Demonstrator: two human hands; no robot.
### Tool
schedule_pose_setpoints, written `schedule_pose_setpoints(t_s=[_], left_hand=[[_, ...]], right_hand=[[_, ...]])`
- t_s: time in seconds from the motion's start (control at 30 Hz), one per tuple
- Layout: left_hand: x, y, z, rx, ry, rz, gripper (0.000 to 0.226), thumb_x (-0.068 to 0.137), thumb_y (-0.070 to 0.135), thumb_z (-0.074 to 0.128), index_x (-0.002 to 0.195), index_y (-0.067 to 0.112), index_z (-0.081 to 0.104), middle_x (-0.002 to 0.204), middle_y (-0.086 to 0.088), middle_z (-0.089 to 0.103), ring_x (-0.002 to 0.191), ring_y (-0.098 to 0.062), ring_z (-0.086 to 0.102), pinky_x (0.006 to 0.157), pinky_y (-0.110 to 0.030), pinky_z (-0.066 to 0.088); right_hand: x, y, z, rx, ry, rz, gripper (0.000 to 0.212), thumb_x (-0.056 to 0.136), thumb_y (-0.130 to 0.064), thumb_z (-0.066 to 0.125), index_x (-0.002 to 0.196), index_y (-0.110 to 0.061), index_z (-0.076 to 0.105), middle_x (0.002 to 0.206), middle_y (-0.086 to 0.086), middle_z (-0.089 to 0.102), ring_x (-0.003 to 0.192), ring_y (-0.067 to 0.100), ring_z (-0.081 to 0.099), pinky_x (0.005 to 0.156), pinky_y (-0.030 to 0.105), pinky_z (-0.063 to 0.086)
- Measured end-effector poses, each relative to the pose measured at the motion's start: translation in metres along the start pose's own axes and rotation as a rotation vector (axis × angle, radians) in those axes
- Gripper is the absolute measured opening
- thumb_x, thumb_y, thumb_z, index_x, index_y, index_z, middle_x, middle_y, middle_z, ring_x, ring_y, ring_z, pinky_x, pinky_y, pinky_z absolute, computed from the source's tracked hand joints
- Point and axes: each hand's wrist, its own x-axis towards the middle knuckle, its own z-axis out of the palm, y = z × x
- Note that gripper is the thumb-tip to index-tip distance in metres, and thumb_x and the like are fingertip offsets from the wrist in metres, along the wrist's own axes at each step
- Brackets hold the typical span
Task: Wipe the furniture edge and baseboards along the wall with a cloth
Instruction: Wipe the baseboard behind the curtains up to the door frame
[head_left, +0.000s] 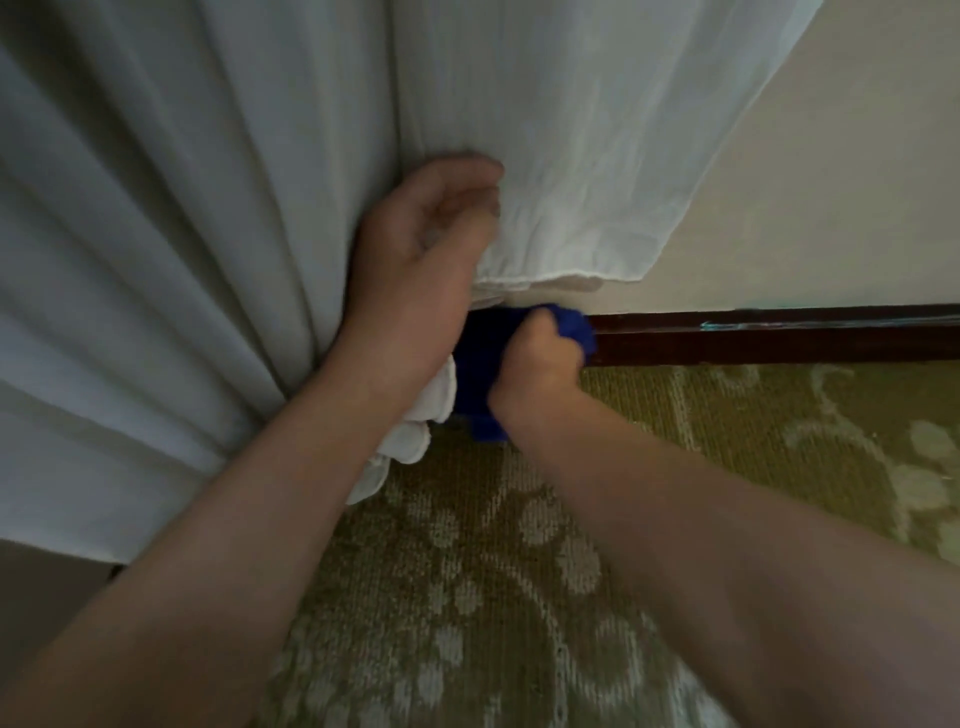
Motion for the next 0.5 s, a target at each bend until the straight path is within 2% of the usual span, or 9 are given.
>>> schedule_pose_setpoints(t_s=[0.03, 0.07, 0.1, 0.13, 0.23, 0.37, 0.43, 0.5], left_hand=[[-0.002, -0.001, -0.001, 0.003, -0.022, -0.002, 0.018, 0.093, 0.006, 0.057, 0.104, 0.016, 0.067, 0.088, 0.014, 0.063, 0.073, 0.012, 0.055, 0.075, -0.007, 0.042], [-0.005, -0.003, -0.002, 0.007, -0.044, -0.006, 0.018, 0.093, 0.006, 0.056, 0.104, 0.015, 0.067, 0.09, 0.013, 0.063, 0.074, 0.012, 0.054, 0.076, -0.007, 0.041], [-0.008, -0.004, -0.002, 0.005, -0.063, -0.012, 0.018, 0.093, 0.006, 0.056, 0.105, 0.015, 0.068, 0.092, 0.011, 0.064, 0.077, 0.011, 0.055, 0.077, -0.007, 0.042], [-0.01, -0.005, -0.002, 0.0, -0.073, -0.018, 0.019, 0.094, 0.006, 0.056, 0.105, 0.014, 0.068, 0.095, 0.009, 0.065, 0.08, 0.009, 0.056, 0.078, -0.008, 0.042], [-0.017, -0.006, -0.003, 0.0, -0.087, -0.02, 0.018, 0.094, 0.007, 0.055, 0.104, 0.015, 0.068, 0.098, 0.006, 0.067, 0.088, 0.003, 0.058, 0.081, -0.009, 0.043], [-0.02, -0.012, 0.009, -0.006, -0.068, -0.043, 0.018, 0.092, 0.011, 0.057, 0.103, 0.019, 0.069, 0.103, 0.005, 0.07, 0.098, -0.002, 0.061, 0.088, -0.016, 0.046], [-0.018, -0.011, 0.021, -0.009, -0.061, -0.057, 0.017, 0.093, 0.011, 0.057, 0.103, 0.019, 0.069, 0.103, 0.006, 0.069, 0.097, 0.001, 0.061, 0.087, -0.013, 0.045], [-0.014, -0.007, 0.031, -0.002, -0.069, -0.056, 0.017, 0.093, 0.012, 0.058, 0.103, 0.019, 0.069, 0.102, 0.008, 0.069, 0.095, 0.004, 0.06, 0.086, -0.011, 0.045]], right_hand=[[0.02, 0.004, 0.011, 0.117, 0.082, -0.005, 0.055, 0.092, -0.043, 0.041, 0.132, -0.006, 0.049, 0.126, 0.009, 0.057, 0.116, 0.034, 0.055, 0.085, 0.014, 0.049], [0.028, 0.007, 0.005, 0.167, 0.167, -0.006, 0.06, 0.089, -0.047, 0.043, 0.132, -0.006, 0.05, 0.129, 0.014, 0.057, 0.115, 0.037, 0.056, 0.097, 0.032, 0.05], [0.027, 0.005, 0.001, 0.198, 0.192, 0.035, 0.06, 0.09, -0.047, 0.044, 0.133, -0.006, 0.051, 0.131, 0.015, 0.056, 0.114, 0.038, 0.056, 0.1, 0.044, 0.048], [0.029, 0.006, 0.008, 0.227, 0.22, 0.05, 0.057, 0.092, -0.045, 0.044, 0.134, -0.007, 0.05, 0.131, 0.014, 0.056, 0.113, 0.038, 0.056, 0.101, 0.048, 0.047], [0.015, 0.0, 0.012, 0.281, 0.129, 0.06, 0.054, 0.091, -0.04, 0.046, 0.134, -0.008, 0.05, 0.134, 0.014, 0.055, 0.114, 0.039, 0.056, 0.1, 0.051, 0.047], [0.022, -0.01, -0.019, 0.2, -0.03, 0.028, 0.04, 0.086, -0.014, 0.049, 0.124, -0.005, 0.057, 0.117, 0.017, 0.064, 0.104, 0.038, 0.063, 0.09, 0.051, 0.055], [0.033, -0.018, -0.05, 0.185, 0.019, -0.009, 0.042, 0.08, -0.014, 0.052, 0.121, -0.003, 0.058, 0.113, 0.018, 0.065, 0.103, 0.039, 0.065, 0.088, 0.052, 0.055], [0.041, -0.03, -0.084, 0.179, 0.124, -0.042, 0.043, 0.085, -0.016, 0.053, 0.127, -0.004, 0.054, 0.118, 0.017, 0.063, 0.103, 0.039, 0.064, 0.09, 0.053, 0.054]])
